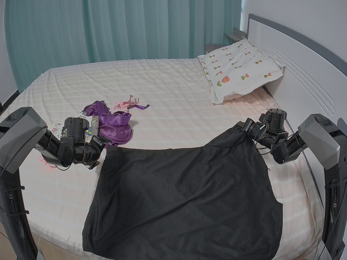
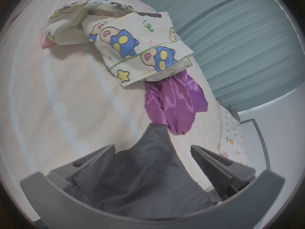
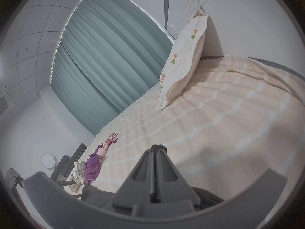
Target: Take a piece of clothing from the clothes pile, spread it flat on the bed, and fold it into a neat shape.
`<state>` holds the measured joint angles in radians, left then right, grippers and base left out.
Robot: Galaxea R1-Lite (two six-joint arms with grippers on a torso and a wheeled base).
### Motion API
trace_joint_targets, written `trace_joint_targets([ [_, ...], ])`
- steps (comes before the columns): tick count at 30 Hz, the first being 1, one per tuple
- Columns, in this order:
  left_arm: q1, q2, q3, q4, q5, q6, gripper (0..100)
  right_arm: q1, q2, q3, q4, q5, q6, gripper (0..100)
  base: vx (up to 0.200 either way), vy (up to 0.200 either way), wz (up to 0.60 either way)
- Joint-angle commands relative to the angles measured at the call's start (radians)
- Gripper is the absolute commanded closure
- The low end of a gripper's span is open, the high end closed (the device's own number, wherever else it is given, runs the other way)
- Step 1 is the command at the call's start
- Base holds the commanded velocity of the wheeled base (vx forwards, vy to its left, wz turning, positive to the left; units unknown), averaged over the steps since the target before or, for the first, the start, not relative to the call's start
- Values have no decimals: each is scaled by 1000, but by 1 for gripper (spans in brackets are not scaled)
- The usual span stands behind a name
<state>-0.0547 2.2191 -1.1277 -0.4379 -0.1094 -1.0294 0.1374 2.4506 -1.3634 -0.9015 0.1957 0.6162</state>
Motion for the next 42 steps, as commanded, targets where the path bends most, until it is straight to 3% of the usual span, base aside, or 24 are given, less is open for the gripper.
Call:
trace_joint_targets([
  [1, -5, 20, -17, -4, -6, 26, 0, 1, -2, 0, 0, 1, 0, 100, 0, 0, 0],
  [9, -28, 76, -70, 1, -3, 60, 0, 2, -1, 3, -2, -1, 2, 100, 0, 0, 0],
  [10, -28, 82, -86, 2, -3, 68, 100, 2, -1, 3, -2, -1, 2, 100, 0, 0, 0],
  [20, -22, 22, -75, 1, 8, 58, 100, 1, -35, 24, -65, -7, 2, 100, 0, 0, 0],
  [30, 65, -184, 48, -22, -26, 6, 100, -10, -65, 116, -200, 11, 0, 100, 0, 0, 0],
  [33, 73, -179, 89, -45, -56, 9, 100, -15, -35, 150, -192, 31, -13, 100, 0, 0, 0],
  [40, 65, -70, 98, -114, -47, 17, 100, -18, 37, 144, -146, 36, -41, 100, 0, 0, 0],
  [41, 64, -53, 92, -114, -47, 17, 100, -18, 34, 147, -109, 36, -49, 0, 0, 0, 0],
  [42, 64, -47, 91, -114, -47, 17, 100, -18, 33, 148, -93, 36, -55, 0, 0, 0, 0],
])
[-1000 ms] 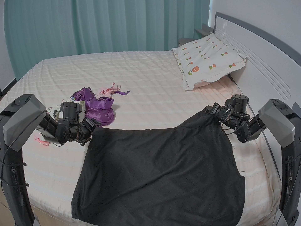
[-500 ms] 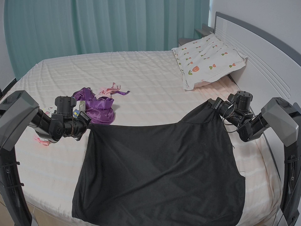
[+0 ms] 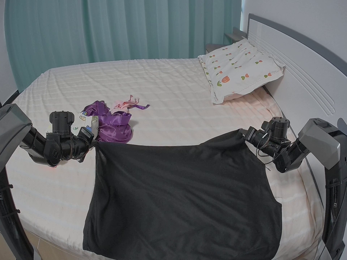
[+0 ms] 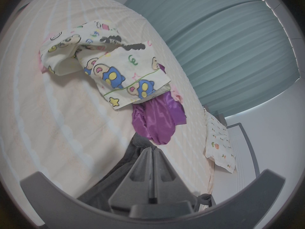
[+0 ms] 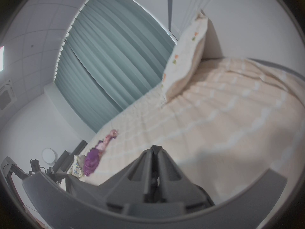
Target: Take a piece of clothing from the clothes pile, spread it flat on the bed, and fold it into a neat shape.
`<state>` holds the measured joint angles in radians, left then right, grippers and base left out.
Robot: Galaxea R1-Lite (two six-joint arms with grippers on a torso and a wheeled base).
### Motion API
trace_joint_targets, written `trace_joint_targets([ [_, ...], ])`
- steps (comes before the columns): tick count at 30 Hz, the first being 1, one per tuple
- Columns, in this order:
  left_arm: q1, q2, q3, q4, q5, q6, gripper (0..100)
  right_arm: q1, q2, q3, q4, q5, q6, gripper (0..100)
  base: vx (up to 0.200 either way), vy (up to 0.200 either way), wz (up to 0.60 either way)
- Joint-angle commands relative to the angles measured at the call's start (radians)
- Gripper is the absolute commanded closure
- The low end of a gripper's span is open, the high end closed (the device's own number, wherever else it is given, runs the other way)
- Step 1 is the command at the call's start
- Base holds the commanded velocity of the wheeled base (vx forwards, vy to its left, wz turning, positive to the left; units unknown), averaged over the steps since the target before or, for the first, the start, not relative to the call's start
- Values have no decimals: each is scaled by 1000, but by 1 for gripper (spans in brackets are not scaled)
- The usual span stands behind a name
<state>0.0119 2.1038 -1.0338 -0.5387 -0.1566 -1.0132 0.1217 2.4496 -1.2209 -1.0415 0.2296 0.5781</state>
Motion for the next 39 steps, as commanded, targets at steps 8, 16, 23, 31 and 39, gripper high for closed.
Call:
trace_joint_targets([
  [8, -17, 97, 3, -12, 0, 1, 100, -2, 17, -26, 127, 7, -43, 0, 0, 0, 0],
  [16, -29, 91, 12, -3, 2, -2, 100, 38, -6, -154, 232, 1, -43, 0, 0, 0, 0],
  [23, -38, 90, 43, -12, 0, -4, 100, 52, 83, -263, 313, -32, -60, 0, 0, 0, 0],
  [31, -47, 94, 49, -10, 0, -4, 100, 56, 135, -362, 425, -92, -139, 0, 0, 0, 0],
  [39, -50, 91, 57, -10, 2, -4, 100, 76, 118, -347, 431, -88, -138, 100, 0, 0, 0],
])
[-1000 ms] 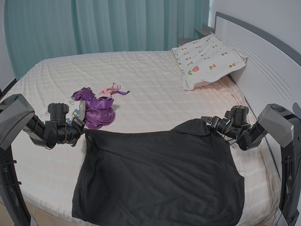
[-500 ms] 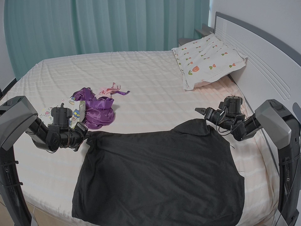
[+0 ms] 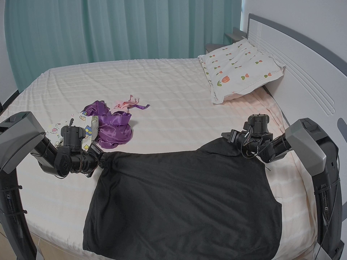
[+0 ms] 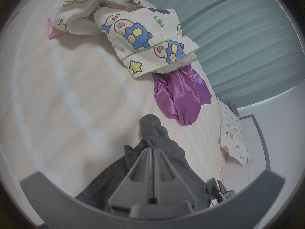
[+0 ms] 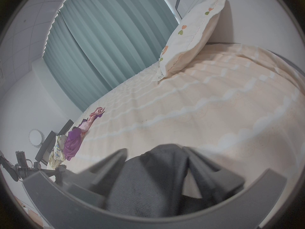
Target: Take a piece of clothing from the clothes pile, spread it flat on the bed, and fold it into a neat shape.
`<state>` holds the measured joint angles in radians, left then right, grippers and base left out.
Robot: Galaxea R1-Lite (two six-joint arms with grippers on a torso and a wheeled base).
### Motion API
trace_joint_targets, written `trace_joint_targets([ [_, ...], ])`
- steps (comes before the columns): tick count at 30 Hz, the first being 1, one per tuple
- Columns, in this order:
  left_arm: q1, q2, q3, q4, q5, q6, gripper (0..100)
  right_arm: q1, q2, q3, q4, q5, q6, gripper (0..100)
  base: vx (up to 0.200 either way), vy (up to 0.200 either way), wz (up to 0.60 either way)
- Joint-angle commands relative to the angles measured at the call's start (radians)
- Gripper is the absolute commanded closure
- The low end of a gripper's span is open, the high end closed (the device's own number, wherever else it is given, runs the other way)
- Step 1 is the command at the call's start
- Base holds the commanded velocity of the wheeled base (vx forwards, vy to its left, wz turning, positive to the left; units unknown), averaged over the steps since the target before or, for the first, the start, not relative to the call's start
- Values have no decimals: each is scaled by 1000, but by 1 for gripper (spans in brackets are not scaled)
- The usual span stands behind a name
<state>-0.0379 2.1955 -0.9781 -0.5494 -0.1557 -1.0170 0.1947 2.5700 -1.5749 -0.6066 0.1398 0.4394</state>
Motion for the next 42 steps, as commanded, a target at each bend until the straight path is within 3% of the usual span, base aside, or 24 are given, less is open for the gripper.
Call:
trace_joint_targets([
  [1, 0, 0, 1, 0, 1, 0, 100, 2, -11, 13, -9, 3, 1, 100, 0, 0, 0],
  [6, 1, -3, 1, 0, 10, 2, 100, -14, -59, 13, -25, 7, 64, 100, 0, 0, 0],
  [11, 0, -14, -1, 0, 36, 2, 100, -43, -119, 23, -157, 15, 160, 100, 0, 0, 0],
  [17, 1, -49, -11, -1, 42, 0, 100, -64, -134, 39, -300, 50, 173, 100, 0, 0, 0],
  [28, 3, -30, -30, -3, 45, 0, 100, -49, -16, -30, -315, 50, 170, 100, 0, 0, 0],
  [29, 3, -25, -30, -3, 45, 0, 100, -46, -11, -31, -315, 50, 168, 0, 0, 0, 0],
  [33, 4, 3, -44, -3, 58, 0, 100, -35, 24, -43, -315, 47, 159, 0, 0, 0, 0],
  [34, 4, 7, -47, -3, 61, 0, 0, -37, 24, -40, -315, 46, 159, 0, 0, 0, 0],
  [42, 4, 6, -50, -1, 61, 0, 0, -66, -36, 39, -298, 41, 159, 0, 0, 0, 0],
])
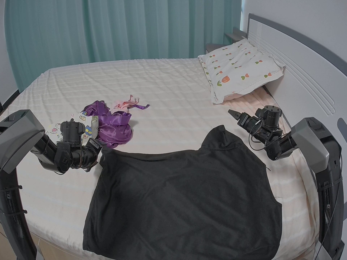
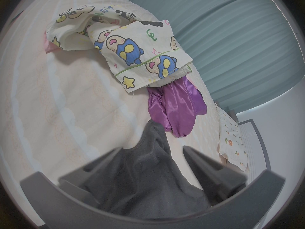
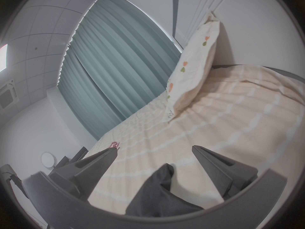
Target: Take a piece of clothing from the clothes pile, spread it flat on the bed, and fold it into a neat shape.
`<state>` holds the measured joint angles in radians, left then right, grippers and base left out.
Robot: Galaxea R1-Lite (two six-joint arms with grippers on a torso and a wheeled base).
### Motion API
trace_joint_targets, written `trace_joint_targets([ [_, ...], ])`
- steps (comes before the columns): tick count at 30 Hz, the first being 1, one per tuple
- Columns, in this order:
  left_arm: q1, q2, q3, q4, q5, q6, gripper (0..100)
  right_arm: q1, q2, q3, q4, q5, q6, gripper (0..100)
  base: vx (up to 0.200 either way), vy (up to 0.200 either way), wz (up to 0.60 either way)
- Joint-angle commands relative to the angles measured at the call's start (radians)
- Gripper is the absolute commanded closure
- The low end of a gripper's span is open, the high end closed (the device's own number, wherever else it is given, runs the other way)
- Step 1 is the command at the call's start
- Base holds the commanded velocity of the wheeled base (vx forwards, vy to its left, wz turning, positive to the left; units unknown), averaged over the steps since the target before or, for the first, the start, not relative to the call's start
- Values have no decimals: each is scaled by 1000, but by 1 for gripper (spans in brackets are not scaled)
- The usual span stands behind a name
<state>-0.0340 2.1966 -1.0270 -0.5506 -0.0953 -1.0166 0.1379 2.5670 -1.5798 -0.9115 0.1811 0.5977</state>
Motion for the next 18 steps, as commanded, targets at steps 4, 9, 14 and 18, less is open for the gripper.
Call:
trace_joint_targets([
  [4, 8, -8, 10, 1, 0, 0, 0, -24, -113, 172, 5, 1, -1, 0, 0, 0, 0],
  [9, 34, -63, 31, 9, -6, 3, 0, -46, -240, 369, -12, 5, 1, 0, 0, 0, 0],
  [14, 45, -113, 48, 11, -12, 3, 0, -46, -363, 577, -93, 8, 11, 0, 0, 0, 0],
  [18, 49, -135, 50, 11, -14, 1, 0, -37, -484, 791, -175, 11, 11, 0, 0, 0, 0],
])
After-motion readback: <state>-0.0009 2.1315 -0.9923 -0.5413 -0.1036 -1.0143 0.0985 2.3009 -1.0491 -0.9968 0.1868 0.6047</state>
